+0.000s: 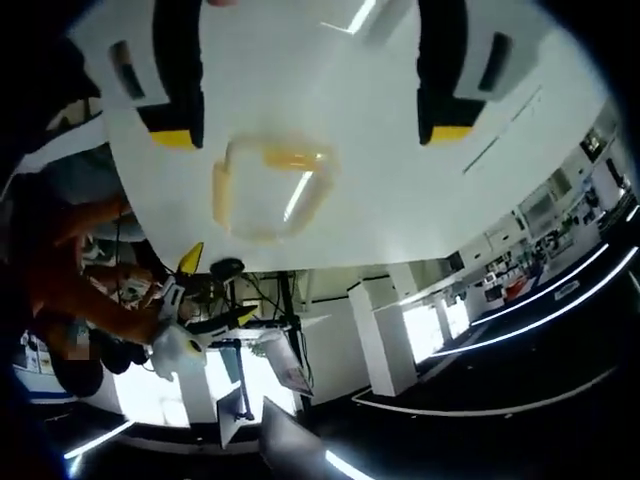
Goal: Snap each plastic latch of the storage box into its locked position after aligning the lid with the box until every specified latch is closed and the lid sits flush.
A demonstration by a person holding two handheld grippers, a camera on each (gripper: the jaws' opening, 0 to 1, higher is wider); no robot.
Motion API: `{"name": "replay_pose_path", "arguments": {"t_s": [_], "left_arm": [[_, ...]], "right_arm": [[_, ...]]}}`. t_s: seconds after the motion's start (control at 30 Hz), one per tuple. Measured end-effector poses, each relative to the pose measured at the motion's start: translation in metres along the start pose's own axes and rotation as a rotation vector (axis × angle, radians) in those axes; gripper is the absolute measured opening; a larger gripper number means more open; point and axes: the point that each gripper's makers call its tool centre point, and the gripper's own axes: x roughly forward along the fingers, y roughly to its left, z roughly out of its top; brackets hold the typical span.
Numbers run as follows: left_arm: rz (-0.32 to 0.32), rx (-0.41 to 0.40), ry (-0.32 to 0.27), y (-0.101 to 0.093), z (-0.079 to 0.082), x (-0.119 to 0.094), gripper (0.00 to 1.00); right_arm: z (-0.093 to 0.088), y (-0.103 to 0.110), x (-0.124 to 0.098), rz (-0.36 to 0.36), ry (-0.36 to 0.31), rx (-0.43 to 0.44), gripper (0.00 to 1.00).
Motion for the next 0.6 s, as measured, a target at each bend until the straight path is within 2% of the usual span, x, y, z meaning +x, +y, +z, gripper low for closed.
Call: {"name": "replay_pose_path", "arguments": {"t_s": [0.23, 0.6], "left_arm": [[-0.032, 0.023, 0.027, 0.003, 0.008, 0.019, 0.88], [-0.022, 0.052, 0.043, 0.022, 0.02, 0.047, 0.87]], "right_arm": [[-0.007, -0.006, 0.003, 0.028, 0.041, -0.031, 1.0], [-0.013, -0.016, 0.005, 0.032, 0.052, -0.016, 1.0]]}}
